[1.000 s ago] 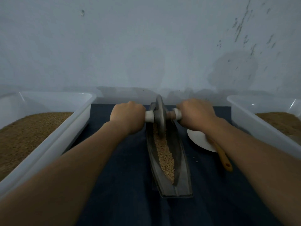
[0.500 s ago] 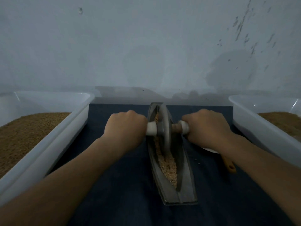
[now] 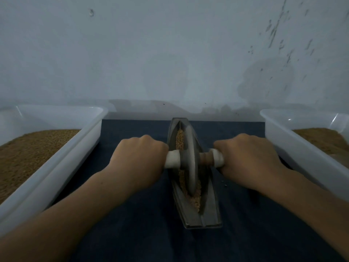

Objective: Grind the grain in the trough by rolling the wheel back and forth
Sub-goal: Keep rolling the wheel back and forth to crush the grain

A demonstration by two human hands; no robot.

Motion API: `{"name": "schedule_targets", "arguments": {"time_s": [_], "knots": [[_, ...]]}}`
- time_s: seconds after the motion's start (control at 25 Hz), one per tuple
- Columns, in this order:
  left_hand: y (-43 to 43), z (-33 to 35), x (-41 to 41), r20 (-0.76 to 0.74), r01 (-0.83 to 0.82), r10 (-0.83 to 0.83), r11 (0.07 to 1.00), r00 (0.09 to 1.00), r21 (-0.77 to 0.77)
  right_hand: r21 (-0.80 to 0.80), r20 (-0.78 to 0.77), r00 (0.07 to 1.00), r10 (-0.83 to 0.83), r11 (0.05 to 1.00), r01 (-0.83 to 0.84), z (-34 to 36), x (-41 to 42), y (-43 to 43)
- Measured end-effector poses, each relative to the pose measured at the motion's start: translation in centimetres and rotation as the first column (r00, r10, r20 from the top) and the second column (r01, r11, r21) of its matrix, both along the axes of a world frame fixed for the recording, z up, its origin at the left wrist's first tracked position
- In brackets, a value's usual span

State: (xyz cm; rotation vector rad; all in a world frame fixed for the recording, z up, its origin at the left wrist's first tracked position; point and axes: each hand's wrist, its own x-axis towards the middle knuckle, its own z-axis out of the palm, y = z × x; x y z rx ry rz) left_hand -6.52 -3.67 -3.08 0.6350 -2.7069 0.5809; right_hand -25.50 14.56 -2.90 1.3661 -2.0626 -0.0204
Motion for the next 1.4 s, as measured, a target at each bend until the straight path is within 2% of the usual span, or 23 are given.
{"name": "schedule_targets", "arguments": {"time_s": [0.08, 0.24, 0.44, 0.52, 0.64, 0.72, 0.92, 1.08, 1.2, 1.32, 1.4], "knots": [[-0.3, 0.1, -0.3, 0.007, -0.009, 0.009, 1.000, 1.000, -0.002, 0.004, 0.020, 1.000, -0.010, 1.000, 0.010, 0.2, 0.0, -0.1], [-3.3, 0.7, -4.5, 0.008, -0.052, 0.052, 0.999, 0.999, 0.016, 0.048, 0.213, 0.972, -0.096, 0.995, 0.088, 0.2, -2.8, -5.1], [-4.8, 2.2, -6.9, 0.008, -0.083, 0.083, 0.996, 0.996, 0.009, 0.111, 0.311, 0.942, -0.126, 0.989, 0.096, 1.7, -4.4, -8.3], [-3.2, 1.3, -4.9, 0.001, -0.056, 0.056, 0.998, 0.998, -0.003, 0.098, 0.279, 0.955, -0.104, 0.992, 0.080, 0.9, -3.3, -5.7], [-0.4, 0.0, -0.8, -0.041, -0.014, 0.013, 0.999, 0.999, -0.039, 0.049, 0.122, 0.993, -0.005, 0.999, -0.001, 0.0, -0.7, -1.3], [0.4, -0.2, 0.2, -0.027, 0.008, -0.009, 0.999, 1.000, -0.037, 0.030, 0.060, 0.998, -0.001, 1.000, -0.001, 0.5, 0.3, 0.0], [-2.5, 0.3, -3.6, -0.012, -0.041, 0.042, 0.999, 0.999, 0.023, 0.077, 0.210, 0.970, -0.122, 0.991, 0.108, 0.4, -1.6, -4.2], [-4.6, 1.8, -6.4, -0.004, -0.091, 0.092, 0.993, 0.996, 0.078, 0.125, 0.243, 0.955, -0.172, 0.981, 0.145, 1.9, -3.3, -8.3], [-3.0, 1.4, -4.5, 0.004, -0.074, 0.074, 0.993, 0.997, 0.090, 0.143, 0.250, 0.958, -0.141, 0.984, 0.108, 1.9, -2.1, -6.1], [-0.2, -0.2, -0.7, -0.038, -0.031, 0.033, 0.999, 0.999, 0.045, 0.082, 0.163, 0.986, -0.044, 0.996, 0.030, 0.8, 0.0, -1.6], [1.2, -0.3, 0.9, -0.050, -0.004, 0.002, 0.999, 0.999, -0.040, 0.030, 0.083, 0.997, 0.002, 1.000, -0.004, 0.6, 1.1, 0.4]]}}
